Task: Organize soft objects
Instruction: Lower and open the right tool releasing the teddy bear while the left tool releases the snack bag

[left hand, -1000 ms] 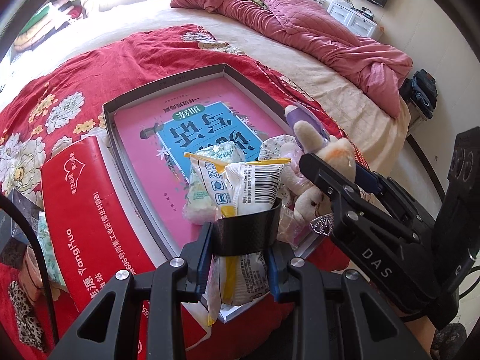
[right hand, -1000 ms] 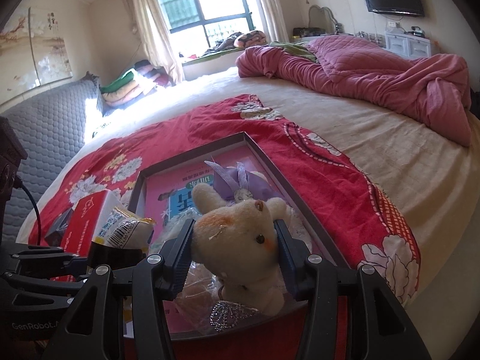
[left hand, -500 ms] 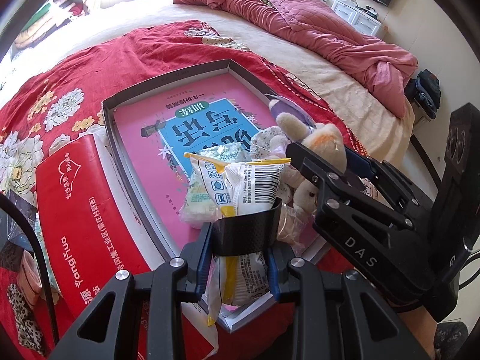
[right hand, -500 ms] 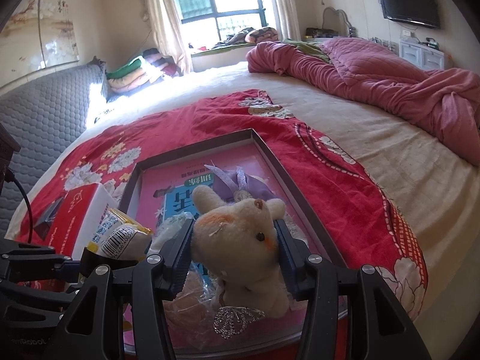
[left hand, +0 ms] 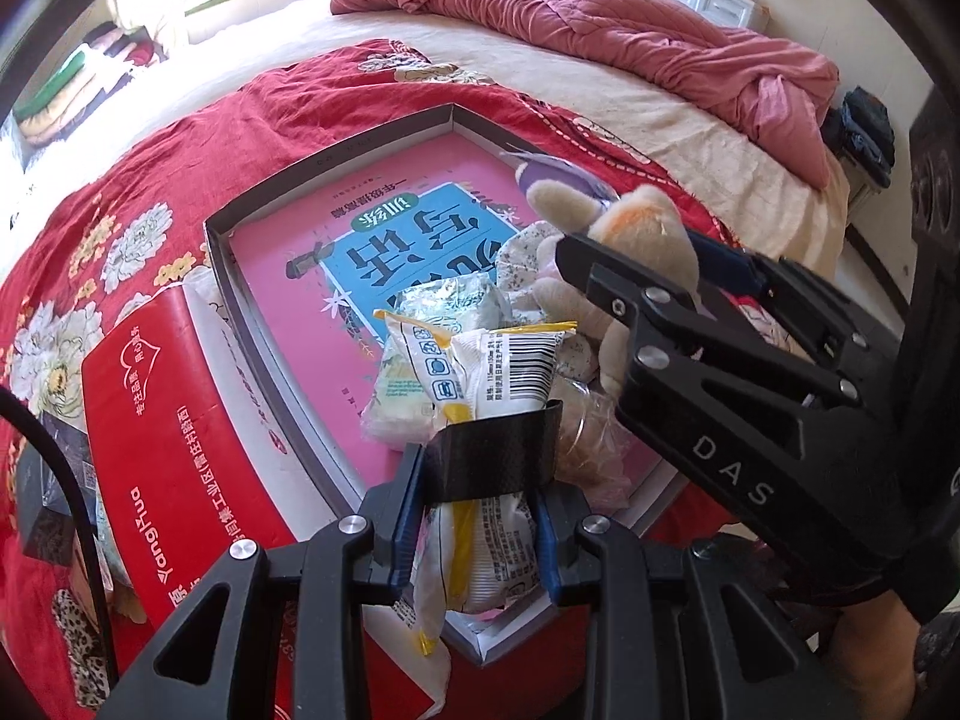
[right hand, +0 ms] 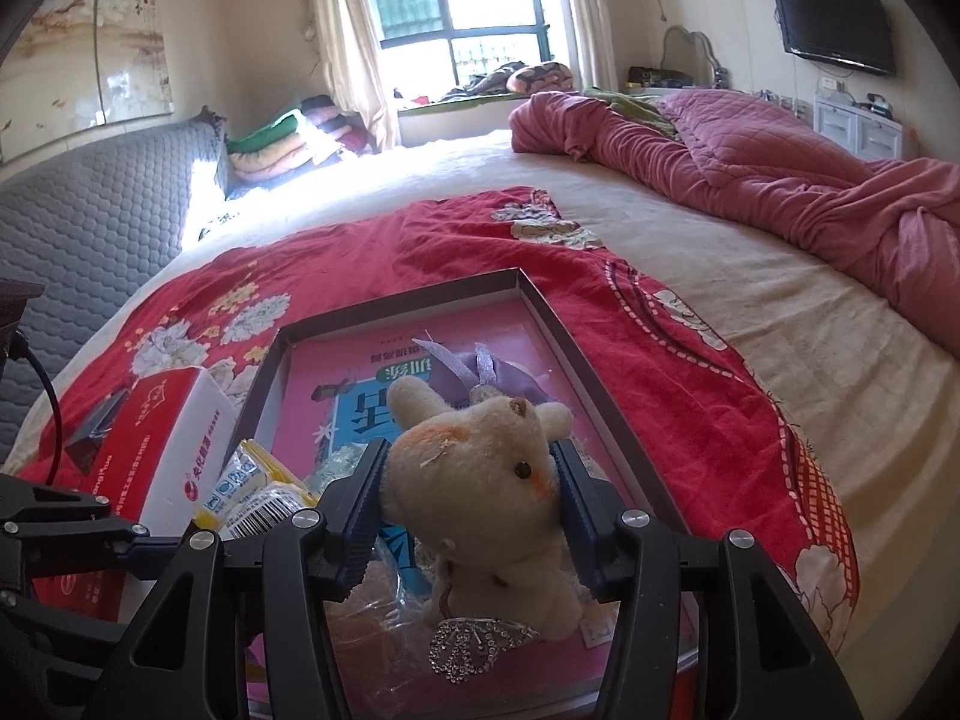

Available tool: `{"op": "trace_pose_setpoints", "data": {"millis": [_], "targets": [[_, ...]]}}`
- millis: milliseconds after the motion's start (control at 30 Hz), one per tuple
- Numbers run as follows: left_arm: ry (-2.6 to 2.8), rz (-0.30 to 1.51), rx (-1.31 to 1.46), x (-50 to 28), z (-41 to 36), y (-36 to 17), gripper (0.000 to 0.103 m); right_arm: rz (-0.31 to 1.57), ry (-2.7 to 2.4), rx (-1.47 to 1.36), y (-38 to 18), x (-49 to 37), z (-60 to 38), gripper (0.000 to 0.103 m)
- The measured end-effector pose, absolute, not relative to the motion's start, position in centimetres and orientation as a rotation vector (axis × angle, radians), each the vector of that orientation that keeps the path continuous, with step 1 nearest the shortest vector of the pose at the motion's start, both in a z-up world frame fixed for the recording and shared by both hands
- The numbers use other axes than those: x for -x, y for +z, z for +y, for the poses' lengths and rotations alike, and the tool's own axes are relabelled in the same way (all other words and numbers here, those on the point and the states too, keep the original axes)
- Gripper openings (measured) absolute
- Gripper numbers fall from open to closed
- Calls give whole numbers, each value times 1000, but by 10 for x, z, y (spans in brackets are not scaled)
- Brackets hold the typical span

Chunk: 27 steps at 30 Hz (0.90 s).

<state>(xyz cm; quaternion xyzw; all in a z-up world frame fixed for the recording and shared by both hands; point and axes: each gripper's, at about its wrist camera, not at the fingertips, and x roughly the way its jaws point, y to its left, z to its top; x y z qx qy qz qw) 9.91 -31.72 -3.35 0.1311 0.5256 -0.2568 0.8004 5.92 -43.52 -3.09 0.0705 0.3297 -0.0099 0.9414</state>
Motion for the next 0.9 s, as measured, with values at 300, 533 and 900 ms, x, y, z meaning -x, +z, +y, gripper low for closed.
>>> {"op": "trace_pose_setpoints", "data": {"millis": [300,533,900], "targets": [[-537,1140,-310,-99,-322,-36,33,684,-1,-132,-35,-69,-435,56],[-538,1150,-280,-101,-320,-34,33,663,36,-112,-31,-68,-432,57],[-535,1144,-300,-99,-322,-35,33,667,30,-92,-30,-66,-429,58]]}}
